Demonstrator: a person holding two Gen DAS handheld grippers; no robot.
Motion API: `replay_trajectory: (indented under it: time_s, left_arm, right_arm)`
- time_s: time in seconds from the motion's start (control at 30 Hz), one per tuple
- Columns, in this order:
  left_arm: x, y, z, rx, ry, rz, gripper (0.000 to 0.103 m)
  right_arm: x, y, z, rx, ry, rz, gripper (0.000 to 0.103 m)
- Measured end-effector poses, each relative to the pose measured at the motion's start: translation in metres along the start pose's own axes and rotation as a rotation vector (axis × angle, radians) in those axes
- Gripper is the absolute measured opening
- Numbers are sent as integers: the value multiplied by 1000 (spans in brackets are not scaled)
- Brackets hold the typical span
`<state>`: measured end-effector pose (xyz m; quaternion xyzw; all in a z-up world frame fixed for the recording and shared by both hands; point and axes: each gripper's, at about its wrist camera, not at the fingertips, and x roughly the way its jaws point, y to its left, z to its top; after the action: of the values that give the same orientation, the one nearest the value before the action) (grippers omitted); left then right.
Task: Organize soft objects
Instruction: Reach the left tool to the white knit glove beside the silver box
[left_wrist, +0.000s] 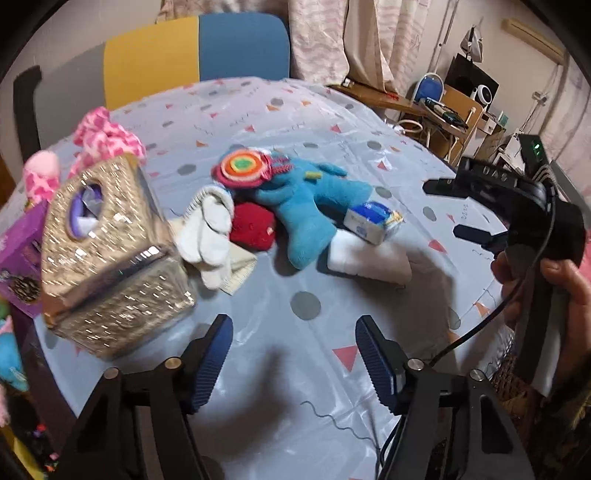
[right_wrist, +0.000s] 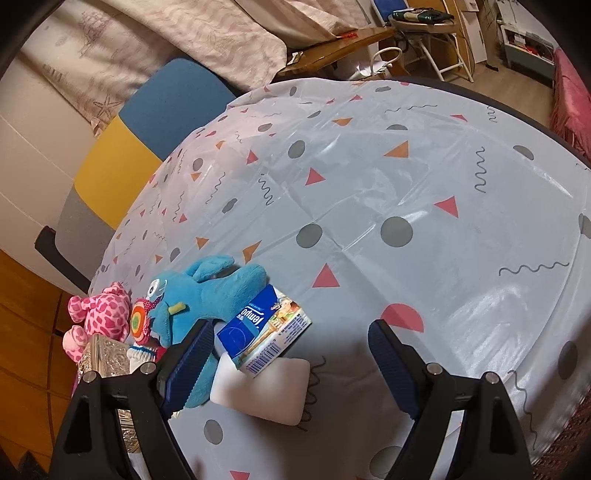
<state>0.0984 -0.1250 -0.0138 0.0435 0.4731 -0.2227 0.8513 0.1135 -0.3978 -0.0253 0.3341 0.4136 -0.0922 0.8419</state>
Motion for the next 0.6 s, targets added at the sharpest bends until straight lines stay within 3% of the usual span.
replay_trajectory:
  time_s: [0.1,0.2,0.37,0.6]
  left_arm:
    - [9,-5,-4,28,28,-6,56]
    - [8,-9,6,56,18,3,55]
    - [5,-9,55,96,-17,34,56]
    - [56,6,119,100,85,194,55]
  right_arm:
    - [2,1,0,-3,12,13,87]
    - [3,3,-1,-13,20,23,87]
    - [3,3,-1,-13,25,45,87]
    - [2,2,-1,2,30,76,87]
